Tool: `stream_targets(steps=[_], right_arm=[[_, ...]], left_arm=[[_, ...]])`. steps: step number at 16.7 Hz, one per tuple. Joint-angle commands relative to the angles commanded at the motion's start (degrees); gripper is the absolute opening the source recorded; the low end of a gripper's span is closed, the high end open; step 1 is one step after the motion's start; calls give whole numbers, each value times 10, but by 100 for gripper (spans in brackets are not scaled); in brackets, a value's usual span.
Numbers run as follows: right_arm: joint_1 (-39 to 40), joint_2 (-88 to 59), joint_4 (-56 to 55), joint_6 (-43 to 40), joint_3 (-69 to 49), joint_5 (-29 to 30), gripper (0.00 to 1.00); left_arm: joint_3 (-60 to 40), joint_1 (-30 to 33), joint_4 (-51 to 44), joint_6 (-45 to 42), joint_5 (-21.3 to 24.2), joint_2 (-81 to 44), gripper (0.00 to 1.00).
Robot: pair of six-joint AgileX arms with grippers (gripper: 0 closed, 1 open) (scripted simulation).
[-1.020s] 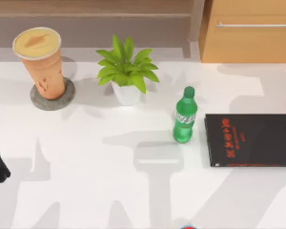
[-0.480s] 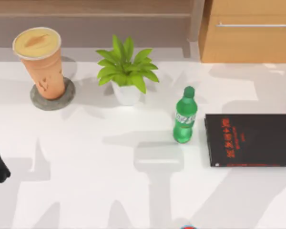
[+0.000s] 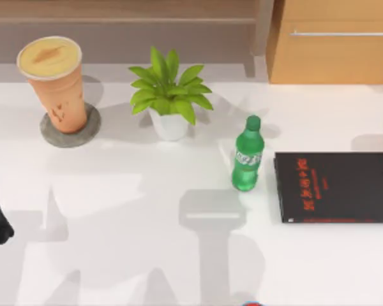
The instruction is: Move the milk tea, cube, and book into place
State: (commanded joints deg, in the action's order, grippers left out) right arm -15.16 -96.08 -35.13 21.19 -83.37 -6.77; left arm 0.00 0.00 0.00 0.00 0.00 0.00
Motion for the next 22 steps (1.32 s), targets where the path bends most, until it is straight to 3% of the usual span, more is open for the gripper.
stream_targets(steps=[8, 15, 19, 22], right_arm=[[260, 176, -40, 398, 241, 196, 0], [431, 145, -37, 740, 536, 337, 0], [485, 97, -32, 865, 657, 379, 0], [505, 77, -30, 901, 693, 386, 0]], left_arm=[[0, 0, 0, 0, 0, 0, 100], [0, 0, 0, 0, 0, 0, 100], [0, 0, 0, 0, 0, 0, 100], [0, 0, 0, 0, 0, 0, 100]])
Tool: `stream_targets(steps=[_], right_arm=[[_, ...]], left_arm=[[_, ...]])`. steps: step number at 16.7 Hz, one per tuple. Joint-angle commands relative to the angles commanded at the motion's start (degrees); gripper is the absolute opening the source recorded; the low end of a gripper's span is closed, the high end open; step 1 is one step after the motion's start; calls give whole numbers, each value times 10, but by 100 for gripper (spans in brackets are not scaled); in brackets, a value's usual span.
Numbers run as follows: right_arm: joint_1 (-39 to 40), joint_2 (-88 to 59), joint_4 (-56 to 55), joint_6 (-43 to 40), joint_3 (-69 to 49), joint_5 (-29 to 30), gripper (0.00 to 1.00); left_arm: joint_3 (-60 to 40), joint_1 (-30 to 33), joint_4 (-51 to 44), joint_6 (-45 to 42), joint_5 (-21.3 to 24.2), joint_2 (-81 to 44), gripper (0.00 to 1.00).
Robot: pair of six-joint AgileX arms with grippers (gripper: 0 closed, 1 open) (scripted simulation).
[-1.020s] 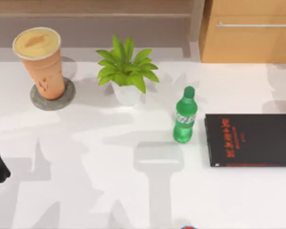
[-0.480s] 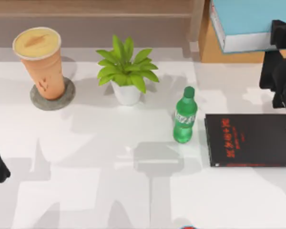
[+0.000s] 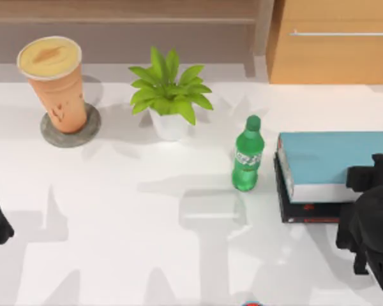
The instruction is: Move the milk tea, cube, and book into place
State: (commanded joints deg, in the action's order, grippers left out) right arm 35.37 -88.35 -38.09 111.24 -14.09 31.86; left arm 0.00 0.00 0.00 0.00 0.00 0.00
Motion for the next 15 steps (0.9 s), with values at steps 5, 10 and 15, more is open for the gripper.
stream_targets(steps=[5, 10, 15], right_arm=[[-3, 6, -2, 1, -5, 0, 0], [-8, -17, -14, -5, -6, -6, 0], [-8, -17, -14, -5, -6, -6, 15]], left_arm=[[0, 0, 0, 0, 0, 0, 100], [0, 0, 0, 0, 0, 0, 100], [0, 0, 0, 0, 0, 0, 100]])
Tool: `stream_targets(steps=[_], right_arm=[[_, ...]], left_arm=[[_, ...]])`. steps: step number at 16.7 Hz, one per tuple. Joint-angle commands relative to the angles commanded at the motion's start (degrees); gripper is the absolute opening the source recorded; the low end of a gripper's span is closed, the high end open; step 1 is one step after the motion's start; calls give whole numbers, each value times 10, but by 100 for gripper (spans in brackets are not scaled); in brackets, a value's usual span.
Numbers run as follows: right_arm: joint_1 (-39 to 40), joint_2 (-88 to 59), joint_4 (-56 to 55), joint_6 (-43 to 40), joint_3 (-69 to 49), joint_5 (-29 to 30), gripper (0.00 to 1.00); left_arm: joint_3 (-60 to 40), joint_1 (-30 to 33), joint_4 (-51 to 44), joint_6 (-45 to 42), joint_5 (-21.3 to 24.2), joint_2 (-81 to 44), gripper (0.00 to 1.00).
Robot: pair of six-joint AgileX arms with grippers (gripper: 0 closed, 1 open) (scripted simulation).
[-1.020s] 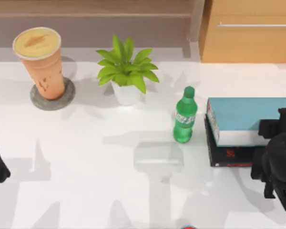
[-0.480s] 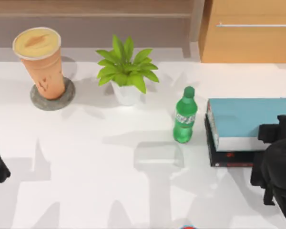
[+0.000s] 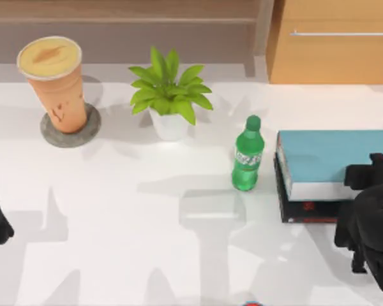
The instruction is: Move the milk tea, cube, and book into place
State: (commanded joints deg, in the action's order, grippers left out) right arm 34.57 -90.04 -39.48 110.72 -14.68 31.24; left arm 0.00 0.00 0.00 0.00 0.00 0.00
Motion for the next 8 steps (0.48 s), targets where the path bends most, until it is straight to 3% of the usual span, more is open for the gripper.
stream_targets(steps=[8], right_arm=[[0, 0, 0, 0, 0, 0, 75]], left_arm=[[0, 0, 0, 0, 0, 0, 100]])
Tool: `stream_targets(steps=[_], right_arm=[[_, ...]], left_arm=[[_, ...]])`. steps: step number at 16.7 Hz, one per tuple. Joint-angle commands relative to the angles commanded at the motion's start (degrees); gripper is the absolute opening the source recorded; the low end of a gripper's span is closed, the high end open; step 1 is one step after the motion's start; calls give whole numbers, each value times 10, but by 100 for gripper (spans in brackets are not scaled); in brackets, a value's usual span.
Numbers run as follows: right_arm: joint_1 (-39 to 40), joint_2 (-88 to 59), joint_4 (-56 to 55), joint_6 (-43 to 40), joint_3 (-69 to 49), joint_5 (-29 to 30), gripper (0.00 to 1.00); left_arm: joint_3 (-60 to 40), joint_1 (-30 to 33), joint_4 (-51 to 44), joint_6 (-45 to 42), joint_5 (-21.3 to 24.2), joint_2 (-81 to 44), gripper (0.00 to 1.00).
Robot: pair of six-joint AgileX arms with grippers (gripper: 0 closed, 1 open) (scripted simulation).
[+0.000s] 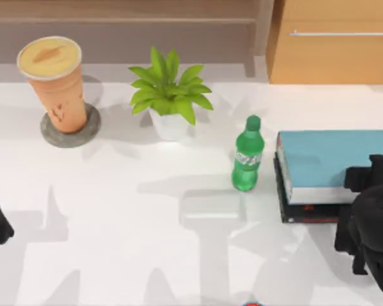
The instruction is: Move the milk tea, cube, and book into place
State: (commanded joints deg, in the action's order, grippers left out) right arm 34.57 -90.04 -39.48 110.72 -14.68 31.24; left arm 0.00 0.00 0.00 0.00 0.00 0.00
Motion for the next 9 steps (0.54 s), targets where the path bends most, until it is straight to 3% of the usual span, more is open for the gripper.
stream_targets(steps=[3, 9], right_arm=[[0, 0, 0, 0, 0, 0, 98], [0, 0, 0, 0, 0, 0, 100]], left_arm=[[0, 0, 0, 0, 0, 0, 100], [0, 0, 0, 0, 0, 0, 100]])
